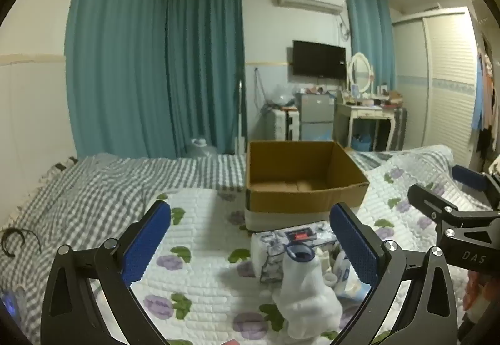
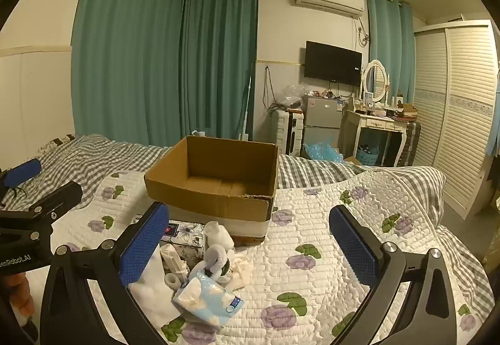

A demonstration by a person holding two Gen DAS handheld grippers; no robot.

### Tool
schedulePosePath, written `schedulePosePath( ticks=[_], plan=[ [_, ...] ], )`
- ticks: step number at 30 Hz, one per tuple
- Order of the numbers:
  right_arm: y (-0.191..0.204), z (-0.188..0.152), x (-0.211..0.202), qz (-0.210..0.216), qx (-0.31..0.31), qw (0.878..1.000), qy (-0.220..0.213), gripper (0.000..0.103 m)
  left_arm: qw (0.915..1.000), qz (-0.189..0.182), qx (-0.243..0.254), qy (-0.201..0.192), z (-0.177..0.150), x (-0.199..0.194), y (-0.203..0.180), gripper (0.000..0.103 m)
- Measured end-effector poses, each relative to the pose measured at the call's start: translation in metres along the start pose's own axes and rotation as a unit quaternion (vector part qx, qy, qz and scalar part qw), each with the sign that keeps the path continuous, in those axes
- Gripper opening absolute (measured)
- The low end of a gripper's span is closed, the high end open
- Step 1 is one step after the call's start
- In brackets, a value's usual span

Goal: Organize soft objects

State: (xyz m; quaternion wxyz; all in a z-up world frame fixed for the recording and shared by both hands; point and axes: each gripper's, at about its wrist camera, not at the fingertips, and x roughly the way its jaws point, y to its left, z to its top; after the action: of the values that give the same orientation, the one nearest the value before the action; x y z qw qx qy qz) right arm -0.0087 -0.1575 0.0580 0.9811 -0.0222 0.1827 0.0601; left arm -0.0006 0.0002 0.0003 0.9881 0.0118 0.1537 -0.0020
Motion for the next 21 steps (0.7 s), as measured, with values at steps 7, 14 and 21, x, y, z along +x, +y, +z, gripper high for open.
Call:
schedulePosePath(
  ticks=[7, 14, 21],
  plan=[
    [0.0021, -0.0002, -0.0019, 0.005, 0.002, 1.000, -0.001, 0.103, 0.9999, -0.004, -0.007, 0.009, 0.0000, -0.0002, 0.0044, 0.103],
    [-0.0021, -0.0044, 0.0036, 0.009, 0.010, 1.000, 0.007, 0.103, 1.0000, -0.002, -0.006, 0.005, -0.0018, -0.0034, 0.0050, 0.103],
    [0.0003, -0.0040, 0.0034, 0.008, 0.008, 1.000, 0.010, 0.103, 1.0000, 0.001, -0.003, 0.009, -0.0042, 0.0025, 0.0005, 0.103]
  ],
)
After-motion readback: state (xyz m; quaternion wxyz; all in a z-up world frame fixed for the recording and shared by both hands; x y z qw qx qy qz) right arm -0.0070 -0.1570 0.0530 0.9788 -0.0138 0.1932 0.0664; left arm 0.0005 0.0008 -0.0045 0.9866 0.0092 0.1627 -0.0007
